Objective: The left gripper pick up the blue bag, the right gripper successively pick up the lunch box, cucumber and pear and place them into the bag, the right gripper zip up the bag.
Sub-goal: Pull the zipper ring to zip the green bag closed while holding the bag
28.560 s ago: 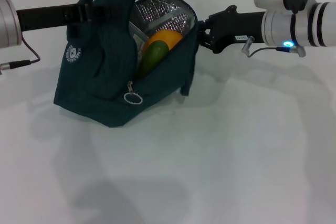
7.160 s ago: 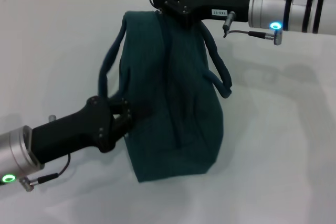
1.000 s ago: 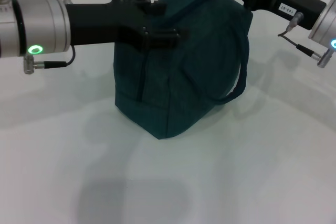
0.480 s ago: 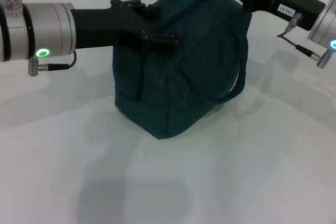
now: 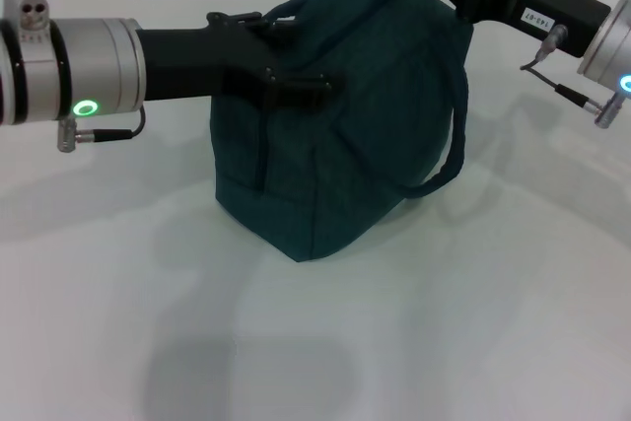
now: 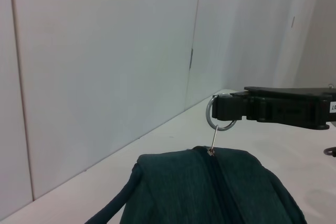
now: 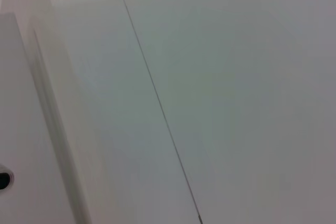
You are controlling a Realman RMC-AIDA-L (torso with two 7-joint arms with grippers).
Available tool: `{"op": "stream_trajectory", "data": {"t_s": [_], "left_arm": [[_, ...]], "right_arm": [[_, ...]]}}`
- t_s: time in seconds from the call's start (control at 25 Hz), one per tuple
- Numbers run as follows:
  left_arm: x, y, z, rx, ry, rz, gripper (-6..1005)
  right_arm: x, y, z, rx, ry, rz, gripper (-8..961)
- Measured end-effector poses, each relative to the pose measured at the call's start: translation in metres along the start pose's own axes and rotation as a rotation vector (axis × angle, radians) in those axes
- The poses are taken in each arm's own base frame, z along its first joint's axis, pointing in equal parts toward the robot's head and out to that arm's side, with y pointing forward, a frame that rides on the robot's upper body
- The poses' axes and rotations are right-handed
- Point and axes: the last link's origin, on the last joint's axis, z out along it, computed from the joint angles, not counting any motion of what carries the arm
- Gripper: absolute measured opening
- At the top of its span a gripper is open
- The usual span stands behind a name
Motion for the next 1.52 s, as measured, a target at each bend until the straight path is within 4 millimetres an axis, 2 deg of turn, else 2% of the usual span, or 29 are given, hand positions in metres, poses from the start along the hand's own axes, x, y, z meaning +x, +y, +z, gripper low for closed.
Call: {"op": "stream_trajectory", "data": {"t_s": [0.24, 0.76, 1.0, 1.2, 1.52], "left_arm": [[-0.0012, 0.0004, 0.0000, 0.000, -0.001, 0.006, 879], [-0.0077, 0.0027, 0.0039, -0.019, -0.026, 0.047, 721], [-0.0086, 0.0027, 0.0038, -0.017, -0.027, 0.050, 529], [-0.0084, 0.0024, 0.0039, -0.015, -0.026, 0.052, 325], [-0.0047, 0.0036, 0.0038, -0.019, -0.010, 0.052, 243]], "right_arm": [[0.0002, 0.0000, 0.0000, 0.000, 0.001, 0.000, 15], [0.0002, -0.0002, -0.0005, 0.002, -0.001, 0.001, 15], [0.0005, -0.0004, -0.0012, 0.004, -0.002, 0.003, 15], [0.0002, -0.0006, -0.0013, 0.005, -0.004, 0.004, 15], [-0.0006, -0.0042, -0.0059, 0.026, -0.023, 0.029, 15]]}}
